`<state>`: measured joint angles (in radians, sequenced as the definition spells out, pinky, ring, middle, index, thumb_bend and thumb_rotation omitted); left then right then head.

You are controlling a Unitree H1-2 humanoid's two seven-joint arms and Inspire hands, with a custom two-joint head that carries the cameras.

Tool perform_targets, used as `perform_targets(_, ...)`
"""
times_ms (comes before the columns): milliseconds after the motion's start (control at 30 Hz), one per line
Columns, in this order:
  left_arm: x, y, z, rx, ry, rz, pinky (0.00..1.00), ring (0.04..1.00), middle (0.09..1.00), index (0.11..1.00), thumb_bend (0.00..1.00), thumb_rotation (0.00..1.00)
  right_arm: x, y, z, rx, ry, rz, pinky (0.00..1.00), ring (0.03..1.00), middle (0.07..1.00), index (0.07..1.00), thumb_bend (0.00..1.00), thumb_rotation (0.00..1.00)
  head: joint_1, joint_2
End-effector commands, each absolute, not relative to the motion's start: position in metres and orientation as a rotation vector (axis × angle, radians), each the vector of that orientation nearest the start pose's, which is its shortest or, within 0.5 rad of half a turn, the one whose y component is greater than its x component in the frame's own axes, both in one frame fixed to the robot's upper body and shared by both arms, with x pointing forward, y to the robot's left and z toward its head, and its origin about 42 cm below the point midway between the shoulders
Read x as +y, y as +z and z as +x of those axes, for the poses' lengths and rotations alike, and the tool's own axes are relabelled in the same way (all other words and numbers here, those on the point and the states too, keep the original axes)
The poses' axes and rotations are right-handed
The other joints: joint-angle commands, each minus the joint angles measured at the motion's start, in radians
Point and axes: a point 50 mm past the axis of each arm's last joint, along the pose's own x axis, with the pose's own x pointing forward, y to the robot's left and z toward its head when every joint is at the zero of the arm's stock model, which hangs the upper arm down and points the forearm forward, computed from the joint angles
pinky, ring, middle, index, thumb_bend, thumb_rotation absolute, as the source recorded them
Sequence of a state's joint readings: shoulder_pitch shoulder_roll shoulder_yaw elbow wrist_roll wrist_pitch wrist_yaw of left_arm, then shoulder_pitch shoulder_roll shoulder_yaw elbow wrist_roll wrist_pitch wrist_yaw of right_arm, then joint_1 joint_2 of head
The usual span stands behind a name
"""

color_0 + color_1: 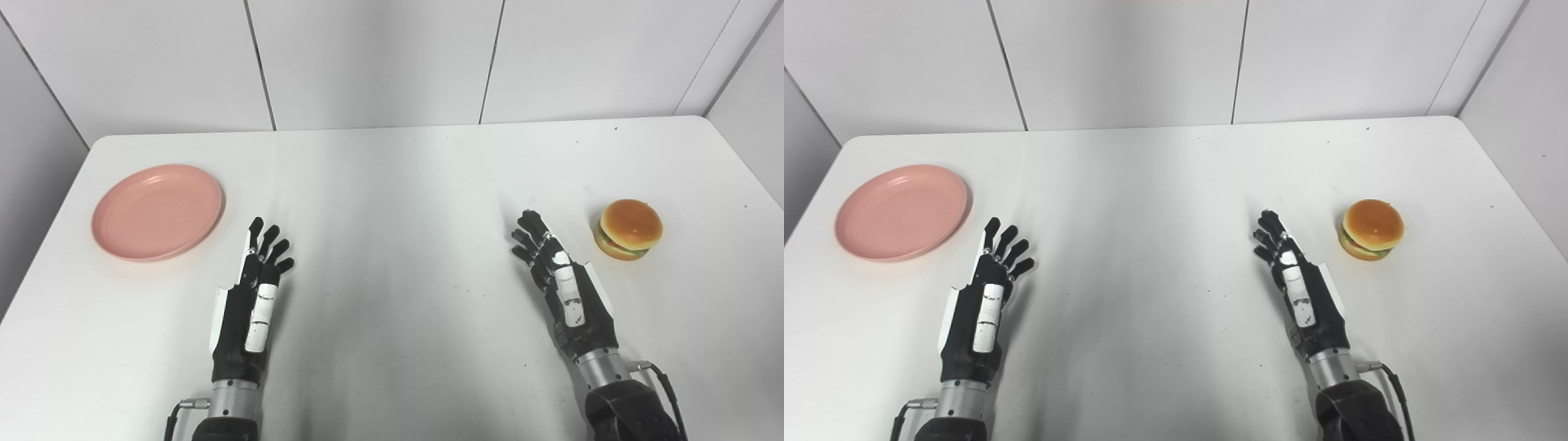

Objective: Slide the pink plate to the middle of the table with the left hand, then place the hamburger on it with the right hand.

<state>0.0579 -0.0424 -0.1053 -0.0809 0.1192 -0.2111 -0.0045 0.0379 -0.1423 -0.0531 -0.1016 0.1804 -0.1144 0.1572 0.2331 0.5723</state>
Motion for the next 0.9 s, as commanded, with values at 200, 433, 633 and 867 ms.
perform_targets(200, 0.146, 0.103, 0.267, -0.263, -0.109, 0.059, 0.84, 0.909, 0.967, 1.0, 0.66, 0.94, -0.282, 0.107, 0.271, -0.198, 0.11, 0.009, 0.96, 0.951, 0.968, 0.955, 0.83, 1.0, 0.081, -0.076)
perform_targets(433, 0.137, 0.097, 0.269, -0.263, -0.107, 0.066, 0.86, 0.909, 0.958, 1.0, 0.62, 0.93, -0.288, 0.102, 0.272, -0.189, 0.108, -0.004, 0.98, 0.956, 0.972, 0.963, 0.85, 1.0, 0.126, -0.11)
perform_targets(633, 0.134, 0.093, 0.27, -0.257, -0.107, 0.056, 0.88, 0.924, 0.967, 1.0, 0.63, 0.92, -0.289, 0.1, 0.272, -0.186, 0.117, -0.012, 0.99, 0.965, 0.979, 0.971, 0.88, 1.0, 0.14, -0.122)
perform_targets(867, 0.139, 0.092, 0.269, -0.269, -0.103, 0.052, 0.89, 0.927, 0.97, 1.0, 0.63, 0.92, -0.285, 0.098, 0.272, -0.183, 0.119, -0.004, 0.97, 0.955, 0.97, 0.964, 0.9, 1.0, 0.129, -0.131)
